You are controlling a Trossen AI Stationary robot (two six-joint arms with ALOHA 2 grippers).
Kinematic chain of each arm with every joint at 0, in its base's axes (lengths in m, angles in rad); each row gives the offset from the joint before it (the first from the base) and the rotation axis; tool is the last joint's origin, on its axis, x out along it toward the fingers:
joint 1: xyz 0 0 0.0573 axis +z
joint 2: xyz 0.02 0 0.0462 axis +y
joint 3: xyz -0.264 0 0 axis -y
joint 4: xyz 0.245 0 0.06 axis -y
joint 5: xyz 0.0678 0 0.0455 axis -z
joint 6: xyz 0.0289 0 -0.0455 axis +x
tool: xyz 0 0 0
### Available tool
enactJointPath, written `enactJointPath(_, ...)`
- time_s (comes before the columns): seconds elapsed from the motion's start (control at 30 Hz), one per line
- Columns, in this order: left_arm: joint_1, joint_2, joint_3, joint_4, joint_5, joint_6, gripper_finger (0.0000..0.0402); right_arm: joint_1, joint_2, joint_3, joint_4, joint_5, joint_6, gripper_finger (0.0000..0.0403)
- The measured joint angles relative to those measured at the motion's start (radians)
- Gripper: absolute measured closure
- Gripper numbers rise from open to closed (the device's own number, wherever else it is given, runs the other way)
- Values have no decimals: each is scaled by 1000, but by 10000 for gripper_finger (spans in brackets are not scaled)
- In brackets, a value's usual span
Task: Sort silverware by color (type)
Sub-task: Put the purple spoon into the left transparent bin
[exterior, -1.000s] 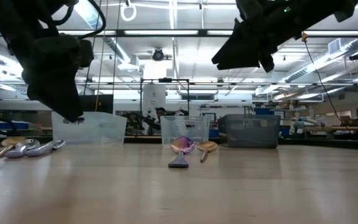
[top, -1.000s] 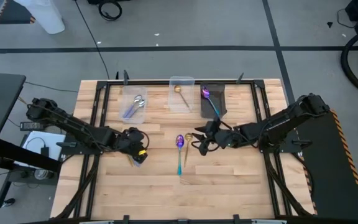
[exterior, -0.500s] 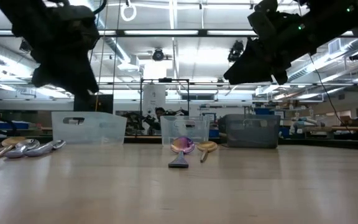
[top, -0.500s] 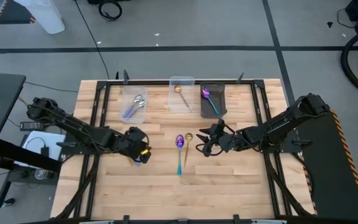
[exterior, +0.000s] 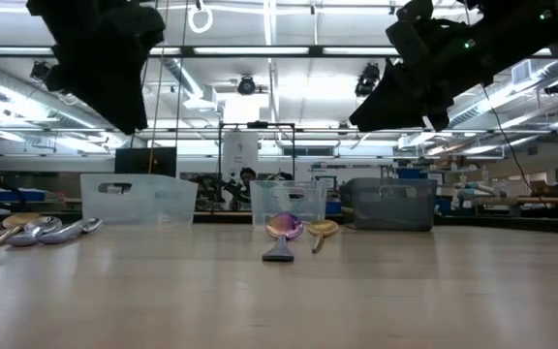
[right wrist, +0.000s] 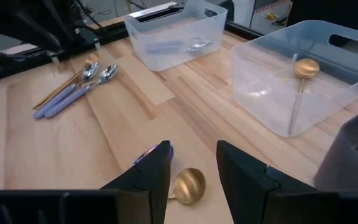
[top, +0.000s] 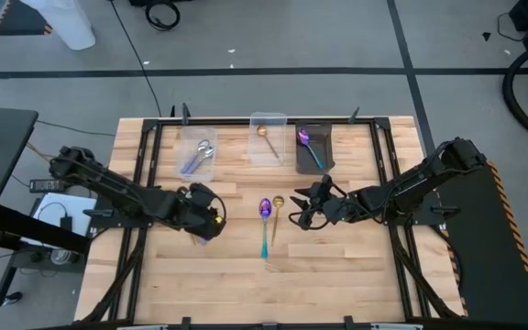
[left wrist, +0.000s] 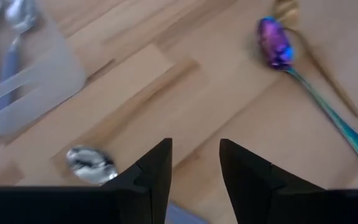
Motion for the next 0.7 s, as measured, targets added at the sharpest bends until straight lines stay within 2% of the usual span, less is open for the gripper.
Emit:
enactJointPath(0.17, 0, 34, -21, -15, 17, -152, 260, 4, 0, 0, -13, 2, -8, 263)
enactJointPath(0.4, -22, 125, -59, -37, 142, -429, 260, 9, 0, -1, -38, 2, -58, 263)
enactJointPath(0.7, -66, 244, -58, -104, 166, -655, 259, 12, 0, -18, -48, -18, -59, 263)
